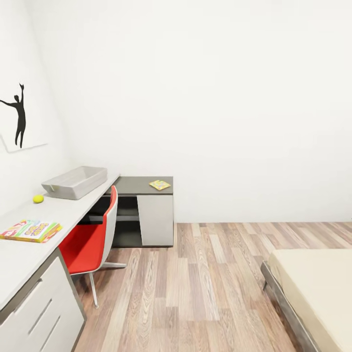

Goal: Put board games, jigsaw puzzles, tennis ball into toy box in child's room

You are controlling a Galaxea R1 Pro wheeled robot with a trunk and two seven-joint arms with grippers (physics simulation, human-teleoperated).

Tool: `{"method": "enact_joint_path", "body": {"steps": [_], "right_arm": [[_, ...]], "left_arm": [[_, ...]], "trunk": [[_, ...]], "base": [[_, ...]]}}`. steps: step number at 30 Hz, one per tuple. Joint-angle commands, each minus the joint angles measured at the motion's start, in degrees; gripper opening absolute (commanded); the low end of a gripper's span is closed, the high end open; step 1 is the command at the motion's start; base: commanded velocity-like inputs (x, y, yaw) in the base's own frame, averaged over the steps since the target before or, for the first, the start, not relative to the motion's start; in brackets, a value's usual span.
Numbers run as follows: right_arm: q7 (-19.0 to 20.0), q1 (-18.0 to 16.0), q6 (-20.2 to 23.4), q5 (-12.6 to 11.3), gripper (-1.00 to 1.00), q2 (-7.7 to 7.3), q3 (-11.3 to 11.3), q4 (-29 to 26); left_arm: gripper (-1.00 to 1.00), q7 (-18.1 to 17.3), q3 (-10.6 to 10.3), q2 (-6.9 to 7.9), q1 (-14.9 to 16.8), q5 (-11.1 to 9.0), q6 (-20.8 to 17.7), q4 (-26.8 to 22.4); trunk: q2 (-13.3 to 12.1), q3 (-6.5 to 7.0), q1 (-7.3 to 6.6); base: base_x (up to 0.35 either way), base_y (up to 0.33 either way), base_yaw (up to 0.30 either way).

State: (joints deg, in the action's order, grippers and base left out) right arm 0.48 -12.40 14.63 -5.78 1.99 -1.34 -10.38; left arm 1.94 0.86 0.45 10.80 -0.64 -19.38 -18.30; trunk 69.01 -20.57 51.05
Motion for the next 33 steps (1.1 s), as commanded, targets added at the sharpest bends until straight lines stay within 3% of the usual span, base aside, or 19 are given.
{"method": "enact_joint_path", "body": {"steps": [1, 5, 8, 10, 12, 15, 19, 23, 28, 33], "right_arm": [[0.0, -2.0, 4.5, -2.4, 1.0, -0.13, -0.3, -2.8], [-0.1, -5.9, 12.7, -7.0, 1.0, -0.56, -0.5, -11.0], [-0.2, -9.4, 20.1, -11.2, 1.0, -0.82, -1.1, -20.5], [-0.2, -10.6, 23.3, -12.8, 1.0, -0.92, -1.8, -23.9], [-0.2, -11.7, 27.7, -14.7, 1.0, -1.0, -3.3, -28.6], [-0.2, -12.6, 32.2, -16.3, 1.0, -0.92, -6.7, -35.7], [0.1, -12.5, 34.2, -17.0, 1.0, -0.9, -9.3, -42.5], [0.3, -11.8, 34.5, -17.2, 1.0, -0.43, -9.9, -47.2], [0.5, -11.4, 34.6, -17.3, 1.0, -0.16, -9.7, -49.0], [0.7, -11.3, 34.6, -17.3, 1.0, -0.39, -9.9, -49.3]], "left_arm": [[1.0, 0.1, 0.6, 0.2, 1.7, -0.2, -2.9, -1.6], [1.0, -0.1, 3.0, 0.5, 6.6, -0.8, -9.1, -4.1], [1.0, -0.8, 6.1, 1.22, 12.1, -1.2, -15.9, -6.5], [1.0, -1.5, 7.3, 1.74, 14.0, -1.3, -19.0, -7.8], [1.0, -3.6, 8.9, 2.74, 16.1, -1.3, -23.6, -10.6], [1.0, -9.6, 11.0, 4.42, 17.6, -1.4, -29.7, -16.9], [1.0, -19.5, 12.1, 6.3, 18.1, -1.2, -33.7, -23.8], [1.0, -27.6, 12.3, 8.63, 18.3, -1.3, -36.5, -27.4], [1.0, -35.0, 12.5, 10.08, 18.3, -1.3, -37.9, -28.5], [1.0, -42.9, 12.4, 11.08, 18.3, -1.2, -38.1, -28.8]], "trunk": [[-0.4, 0.1, -0.23], [-2.0, 0.82, -1.11], [-3.2, 1.36, -1.77], [-4.0, 1.72, -2.2], [-4.8, 2.08, -2.64], [-6.0, 2.62, -3.3], [-7.6, 3.33, -4.18], [-9.2, 4.05, -5.06], [-11.2, 4.95, -6.16], [-11.2, 4.95, -6.16]], "base": [[0.0, 0.0, 0.0], [0.0, 0.0, 0.0], [0.0, 0.0, 0.0], [0.0, 0.0, 0.0], [0.0, 0.0, 0.0], [0.0, 0.0, 0.0], [0.0, 0.0, 0.0], [0.0, 0.0, 0.0], [0.0, 0.0, 0.0], [0.0, 0.0, 0.0]]}}
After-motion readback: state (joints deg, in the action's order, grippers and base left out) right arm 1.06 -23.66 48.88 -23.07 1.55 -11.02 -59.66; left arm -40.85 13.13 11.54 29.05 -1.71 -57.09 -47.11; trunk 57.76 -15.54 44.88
